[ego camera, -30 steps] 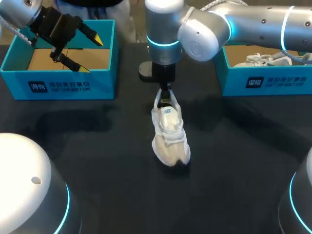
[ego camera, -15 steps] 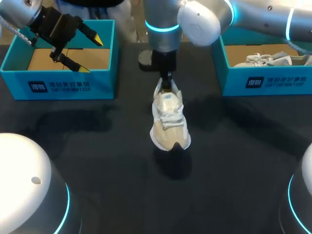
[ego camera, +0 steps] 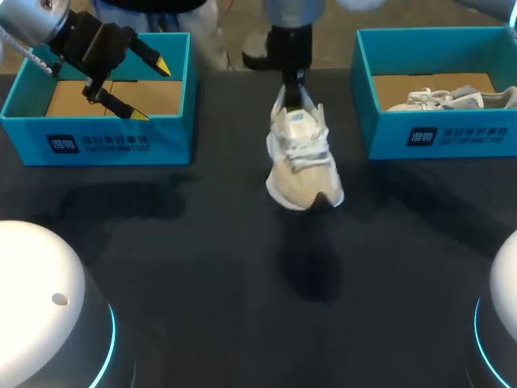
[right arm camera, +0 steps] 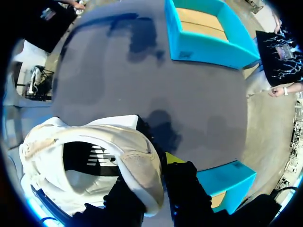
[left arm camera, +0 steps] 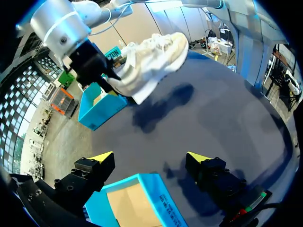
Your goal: Take the shoe out of the shoebox, open the shoe tongue, remove and reinsert the insole, then place the shoe into the shoebox
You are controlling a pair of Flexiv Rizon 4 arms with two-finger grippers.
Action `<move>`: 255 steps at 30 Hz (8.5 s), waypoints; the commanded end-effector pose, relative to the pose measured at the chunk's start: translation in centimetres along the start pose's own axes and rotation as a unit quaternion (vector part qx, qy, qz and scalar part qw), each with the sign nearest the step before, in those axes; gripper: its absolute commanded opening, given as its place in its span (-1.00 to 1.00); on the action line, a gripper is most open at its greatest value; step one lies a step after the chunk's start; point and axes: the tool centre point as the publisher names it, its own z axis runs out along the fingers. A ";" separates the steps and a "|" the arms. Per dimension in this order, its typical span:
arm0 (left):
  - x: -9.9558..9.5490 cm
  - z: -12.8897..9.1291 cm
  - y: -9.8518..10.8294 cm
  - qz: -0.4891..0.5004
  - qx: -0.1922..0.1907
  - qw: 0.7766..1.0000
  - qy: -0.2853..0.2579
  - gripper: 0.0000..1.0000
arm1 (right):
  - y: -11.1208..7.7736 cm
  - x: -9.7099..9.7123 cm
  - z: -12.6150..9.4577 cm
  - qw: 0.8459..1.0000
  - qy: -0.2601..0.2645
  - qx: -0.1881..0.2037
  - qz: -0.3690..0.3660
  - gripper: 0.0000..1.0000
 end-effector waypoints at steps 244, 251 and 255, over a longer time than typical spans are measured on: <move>-0.1 0.0 0.0 0.000 -0.002 1.000 0.002 1.00 | -41.9 -25.3 2.2 0.651 -0.117 0.072 0.746 -1.00; -0.1 0.0 0.0 0.000 -0.002 1.000 0.002 1.00 | -41.5 -25.4 2.9 0.654 -0.112 0.080 0.744 -1.00; -0.1 0.0 0.0 0.000 -0.002 1.000 0.002 1.00 | -41.3 -25.3 3.3 0.654 -0.111 0.085 0.743 -1.00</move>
